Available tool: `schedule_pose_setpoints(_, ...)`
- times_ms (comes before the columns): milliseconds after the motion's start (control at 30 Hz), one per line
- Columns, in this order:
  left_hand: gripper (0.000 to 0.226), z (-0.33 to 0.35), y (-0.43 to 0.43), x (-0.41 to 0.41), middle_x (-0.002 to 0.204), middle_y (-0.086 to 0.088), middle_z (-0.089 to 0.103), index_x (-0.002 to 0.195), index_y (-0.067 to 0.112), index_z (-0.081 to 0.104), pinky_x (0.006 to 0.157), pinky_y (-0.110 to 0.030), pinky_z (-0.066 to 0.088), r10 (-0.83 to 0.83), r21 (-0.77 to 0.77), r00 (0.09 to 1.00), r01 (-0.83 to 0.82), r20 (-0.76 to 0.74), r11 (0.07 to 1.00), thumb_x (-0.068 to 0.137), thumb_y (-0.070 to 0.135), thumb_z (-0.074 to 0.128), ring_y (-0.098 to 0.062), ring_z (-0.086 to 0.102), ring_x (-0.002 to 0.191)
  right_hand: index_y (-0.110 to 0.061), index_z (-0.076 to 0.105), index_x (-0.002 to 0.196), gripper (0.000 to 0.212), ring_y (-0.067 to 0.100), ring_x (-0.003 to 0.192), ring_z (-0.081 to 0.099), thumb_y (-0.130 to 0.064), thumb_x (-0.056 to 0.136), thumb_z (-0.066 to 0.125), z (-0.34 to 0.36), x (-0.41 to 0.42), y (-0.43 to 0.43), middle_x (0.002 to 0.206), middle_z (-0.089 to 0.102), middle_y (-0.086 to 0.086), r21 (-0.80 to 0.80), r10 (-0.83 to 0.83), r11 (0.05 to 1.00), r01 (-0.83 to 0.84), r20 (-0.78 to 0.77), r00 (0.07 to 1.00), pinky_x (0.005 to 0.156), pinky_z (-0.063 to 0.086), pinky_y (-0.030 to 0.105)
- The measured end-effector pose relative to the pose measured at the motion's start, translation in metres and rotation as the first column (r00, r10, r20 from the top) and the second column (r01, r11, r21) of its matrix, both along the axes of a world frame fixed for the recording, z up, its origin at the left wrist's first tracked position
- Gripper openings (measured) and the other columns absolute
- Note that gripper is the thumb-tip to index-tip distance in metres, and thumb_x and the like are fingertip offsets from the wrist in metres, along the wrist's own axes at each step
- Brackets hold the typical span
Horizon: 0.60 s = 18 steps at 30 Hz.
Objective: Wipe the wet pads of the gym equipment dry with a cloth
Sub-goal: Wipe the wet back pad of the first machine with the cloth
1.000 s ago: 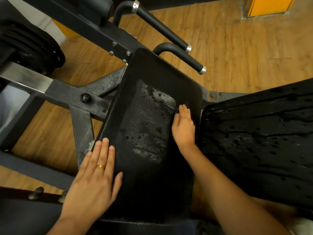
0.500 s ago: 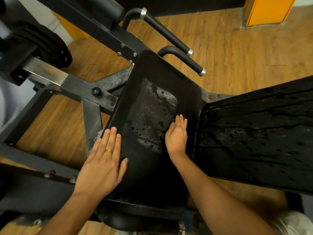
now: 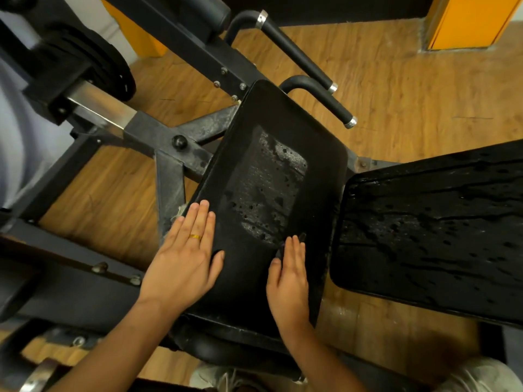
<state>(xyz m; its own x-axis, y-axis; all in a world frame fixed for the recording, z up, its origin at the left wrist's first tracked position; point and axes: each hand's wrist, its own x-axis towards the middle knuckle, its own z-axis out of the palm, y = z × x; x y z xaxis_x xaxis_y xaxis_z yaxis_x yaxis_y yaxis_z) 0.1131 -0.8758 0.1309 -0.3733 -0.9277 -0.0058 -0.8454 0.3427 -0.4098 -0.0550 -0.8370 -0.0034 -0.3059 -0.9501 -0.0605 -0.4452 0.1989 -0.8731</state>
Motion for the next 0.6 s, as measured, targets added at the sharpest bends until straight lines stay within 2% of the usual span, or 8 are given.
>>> schedule_pose_setpoints(67, 0.075, 0.000, 0.000, 0.000, 0.164, -0.023, 0.017, 0.155, -0.003, 0.028, 0.123, -0.049, 0.024, 0.003, 0.001, 1.000, -0.003, 0.003, 1.000, 0.099, 0.047, 0.035, -0.032, 0.016, 0.154, -0.011, 0.022, 0.159, 0.056, 0.002, 0.154, -0.005, -0.026, 0.108, 0.038, -0.008, -0.013, -0.001, 0.167, 0.009, -0.007, -0.008, 0.125, 0.992, -0.125, -0.053, 0.991, 0.117, -0.005, 0.009)
schedule_pose_setpoints(200, 0.074, 0.001, 0.001, 0.000, 0.164, -0.023, 0.018, 0.155, -0.003, 0.028, 0.123, -0.048, 0.024, 0.002, -0.003, 1.000, -0.002, 0.003, 1.000, 0.100, 0.047, 0.034, -0.032, 0.016, 0.154, -0.011, 0.022, 0.159, 0.055, 0.002, 0.154, -0.006, -0.024, 0.108, 0.039, -0.012, -0.020, -0.001, 0.166, 0.007, -0.008, -0.063, 0.205, 0.976, -0.210, -0.078, 0.976, 0.124, 0.003, 0.019)
schedule_pose_setpoints(300, 0.074, 0.001, 0.001, -0.001, 0.164, -0.023, 0.019, 0.155, -0.003, 0.028, 0.124, -0.048, 0.023, -0.003, -0.007, 1.000, 0.003, 0.011, 1.000, 0.100, 0.047, 0.034, -0.032, 0.017, 0.154, -0.006, 0.031, 0.156, 0.052, 0.007, 0.155, 0.002, -0.027, 0.108, 0.032, -0.003, -0.009, -0.004, 0.166, 0.016, -0.002, -0.153, 0.240, 0.954, -0.260, -0.135, 0.961, 0.122, 0.001, 0.015)
schedule_pose_setpoints(467, 0.073, 0.000, 0.001, 0.000, 0.164, -0.023, 0.018, 0.155, -0.003, 0.028, 0.124, -0.048, 0.023, -0.007, -0.010, 1.000, 0.007, 0.012, 1.000, 0.101, 0.045, 0.034, -0.032, 0.016, 0.154, 0.000, 0.042, 0.149, 0.049, 0.022, 0.154, 0.019, -0.020, 0.104, 0.038, 0.022, 0.010, -0.025, 0.161, 0.033, 0.011, -0.331, 0.363, 0.838, -0.434, -0.255, 0.896, 0.125, 0.020, 0.033)
schedule_pose_setpoints(601, 0.072, 0.000, 0.002, -0.001, 0.164, -0.024, 0.018, 0.155, -0.004, 0.028, 0.124, -0.047, 0.022, -0.009, -0.013, 1.000, 0.009, 0.001, 1.000, 0.101, 0.043, 0.033, -0.031, 0.015, 0.155, -0.001, 0.044, 0.149, 0.048, 0.021, 0.154, 0.021, -0.019, 0.104, 0.040, 0.023, 0.012, -0.029, 0.161, 0.035, 0.011, -0.354, 0.394, 0.803, -0.479, -0.286, 0.873, 0.124, 0.026, 0.037)
